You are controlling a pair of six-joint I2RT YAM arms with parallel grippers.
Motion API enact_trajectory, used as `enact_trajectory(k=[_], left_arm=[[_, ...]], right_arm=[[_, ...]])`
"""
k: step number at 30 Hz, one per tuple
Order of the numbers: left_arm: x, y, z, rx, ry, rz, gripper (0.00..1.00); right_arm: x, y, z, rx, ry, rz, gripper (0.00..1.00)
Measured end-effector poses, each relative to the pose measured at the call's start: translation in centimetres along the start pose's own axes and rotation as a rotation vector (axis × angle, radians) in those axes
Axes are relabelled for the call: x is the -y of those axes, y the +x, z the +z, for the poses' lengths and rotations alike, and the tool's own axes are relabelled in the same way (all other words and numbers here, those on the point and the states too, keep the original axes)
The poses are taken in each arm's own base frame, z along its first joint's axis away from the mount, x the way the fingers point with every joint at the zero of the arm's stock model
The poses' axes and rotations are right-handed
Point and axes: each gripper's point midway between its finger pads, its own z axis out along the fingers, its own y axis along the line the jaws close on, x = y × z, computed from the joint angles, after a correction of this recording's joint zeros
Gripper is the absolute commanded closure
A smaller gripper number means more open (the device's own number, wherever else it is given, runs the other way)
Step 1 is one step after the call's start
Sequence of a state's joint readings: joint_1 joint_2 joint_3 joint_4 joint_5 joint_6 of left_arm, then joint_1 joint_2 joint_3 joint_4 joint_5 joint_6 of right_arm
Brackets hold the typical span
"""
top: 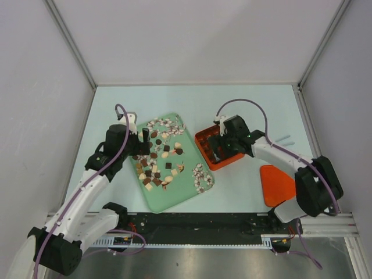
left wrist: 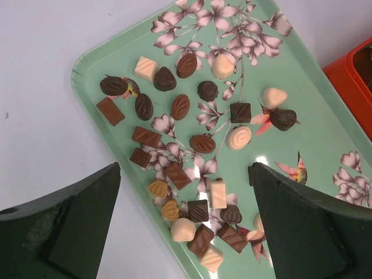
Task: Pack the chocolate
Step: Move the packing box to the center of the board.
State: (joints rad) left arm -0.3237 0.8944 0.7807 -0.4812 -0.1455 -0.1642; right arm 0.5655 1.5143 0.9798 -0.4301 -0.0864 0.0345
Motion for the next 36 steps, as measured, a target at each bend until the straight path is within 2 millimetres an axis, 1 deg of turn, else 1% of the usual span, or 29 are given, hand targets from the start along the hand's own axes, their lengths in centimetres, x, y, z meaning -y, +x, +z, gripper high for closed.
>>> enact_trajectory(k=[2, 5, 7, 8, 10, 12, 14, 16, 18, 22, 25, 28, 34, 35, 36], left_arm=[[0.0, -0.1, -0.1, 0.005, 0.001, -0.001, 0.0], [0.0, -0.3, -0.3, 0.017, 0.004, -0.002, 0.0], [0.0, -0.5, -0.6, 0.026, 0.007, -0.004, 0.0], [0.0, -0.6, -0.7, 0.031, 0.008, -0.005, 0.0], [0.1, -0.8, -0.9, 0.043, 0.01, -0.007, 0.0], [0.1, -1.0, -1.1, 0.053, 0.012, -0.008, 0.0], [0.1, -1.2, -1.3, 0.063, 0.014, -0.01, 0.0], [0.2, -1.3, -1.5, 0.071, 0.022, -0.011, 0.0], [0.2, -1.4, -1.7, 0.075, 0.027, -0.012, 0.0], [0.4, -1.5, -1.9, 0.084, 0.035, -0.013, 0.0], [0.4, -1.6, -2.0, 0.089, 0.037, -0.014, 0.0], [0.4, -1.7, -2.0, 0.092, 0.037, -0.015, 0.0], [0.4, -1.6, -2.0, 0.091, 0.038, -0.015, 0.0], [0.4, -1.6, -2.0, 0.091, 0.038, -0.014, 0.0], [0.4, -1.6, -2.0, 0.091, 0.038, -0.014, 0.0]], right_arm=[[0.8, -1.5, -1.6, 0.07, 0.042, 0.035, 0.0], [2.8, -3.8, -4.4, 0.19, 0.121, 0.126, 0.0], [4.9, -5.0, -6.3, 0.268, 0.186, 0.224, 0.0], [6.3, -5.5, -7.3, 0.309, 0.224, 0.288, 0.0], [9.1, -5.9, -8.9, 0.369, 0.285, 0.405, 0.0], [12.2, -5.5, -10.4, 0.418, 0.354, 0.527, 0.0], [15.0, -4.2, -11.5, 0.446, 0.427, 0.642, 0.0], [17.0, -2.8, -12.2, 0.459, 0.489, 0.724, 0.0], [18.3, -1.8, -12.7, 0.465, 0.529, 0.779, 0.0], [21.8, 0.1, -13.9, 0.482, 0.612, 0.908, 0.0], [24.3, 1.9, -14.0, 0.473, 0.673, 1.019, 0.0], [25.8, 3.8, -13.0, 0.429, 0.733, 1.101, 0.0], [27.2, 5.9, -10.2, 0.351, 0.792, 1.187, 0.0], [27.4, 6.2, -9.4, 0.337, 0.795, 1.202, 0.03], [27.5, 6.3, -9.3, 0.334, 0.796, 1.205, 0.06]])
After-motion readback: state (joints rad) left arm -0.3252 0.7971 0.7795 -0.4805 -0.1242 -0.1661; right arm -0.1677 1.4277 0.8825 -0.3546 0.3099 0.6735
